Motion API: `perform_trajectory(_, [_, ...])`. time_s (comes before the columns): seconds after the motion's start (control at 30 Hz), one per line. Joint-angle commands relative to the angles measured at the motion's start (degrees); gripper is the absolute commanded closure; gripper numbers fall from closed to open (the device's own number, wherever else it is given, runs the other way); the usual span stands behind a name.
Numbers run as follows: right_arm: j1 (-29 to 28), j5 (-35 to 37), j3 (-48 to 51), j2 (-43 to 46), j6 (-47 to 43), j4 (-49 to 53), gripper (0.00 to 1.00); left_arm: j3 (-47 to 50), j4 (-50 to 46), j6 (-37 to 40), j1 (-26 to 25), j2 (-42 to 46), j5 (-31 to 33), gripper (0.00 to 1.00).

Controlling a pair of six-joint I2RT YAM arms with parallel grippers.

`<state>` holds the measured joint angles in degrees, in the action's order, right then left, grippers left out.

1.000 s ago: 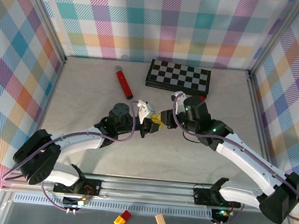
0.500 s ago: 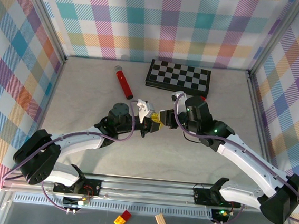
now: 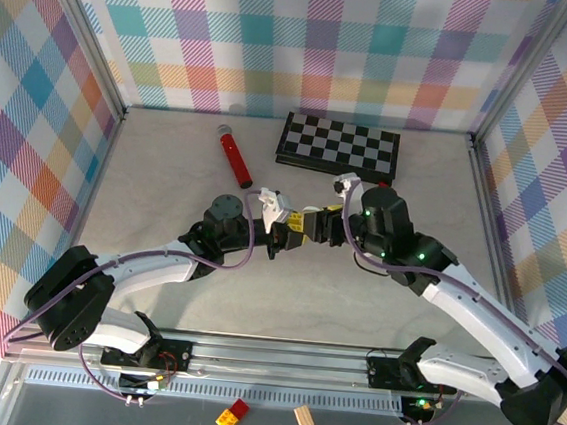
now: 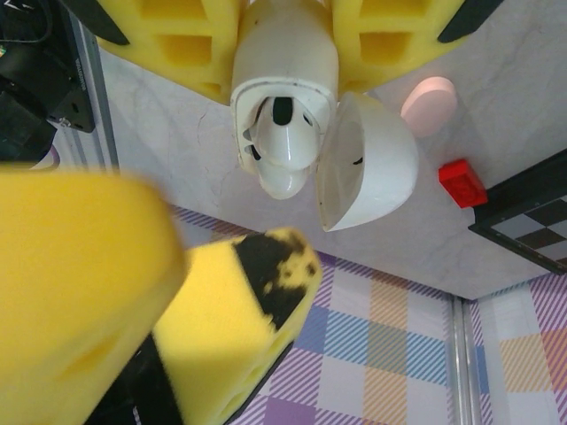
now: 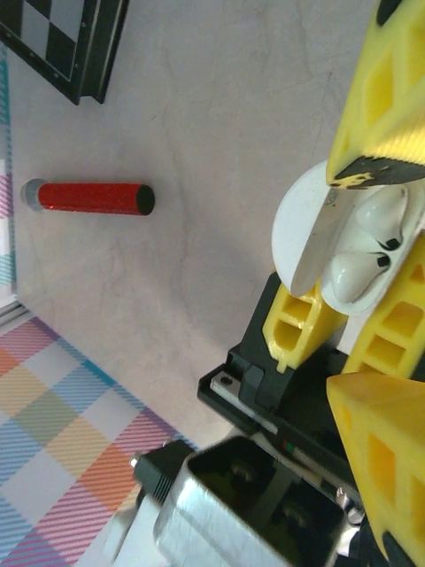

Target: Insert the wireless bluetooth earbuds into the charging case

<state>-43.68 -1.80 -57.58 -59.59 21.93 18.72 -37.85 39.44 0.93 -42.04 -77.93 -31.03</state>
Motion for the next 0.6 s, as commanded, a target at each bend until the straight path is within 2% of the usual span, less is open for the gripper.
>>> perform_trajectory(0.0, [1.0,-2.8,0.5,2.2,1.3,-1.4,0.39,-0.5,3.7,2.3,-0.5,0.9,-2.0,0.95])
perform_trajectory(0.13, [3.1,-4.9,0.4,2.4,2.8,-1.1,0.33,0.9,4.7,4.2,-0.5,1.1,-4.1,0.95])
perform_trajectory(0.33, [8.3,-17.4,-0.9,-0.9,3.8,1.4,0.31,1.5,6.0,3.1,-0.5,3.0,-7.9,0.94])
perform_trajectory(0.5, [9.4,-25.4,-0.9,-2.3,4.3,-0.6,0.32,1.5,4.3,2.5,-0.5,3.3,-6.5,0.94])
perform_trajectory(0.57, [9.4,-26.3,-0.9,-2.6,4.3,-1.1,0.34,1.1,3.7,1.5,-0.5,3.1,-5.6,0.94])
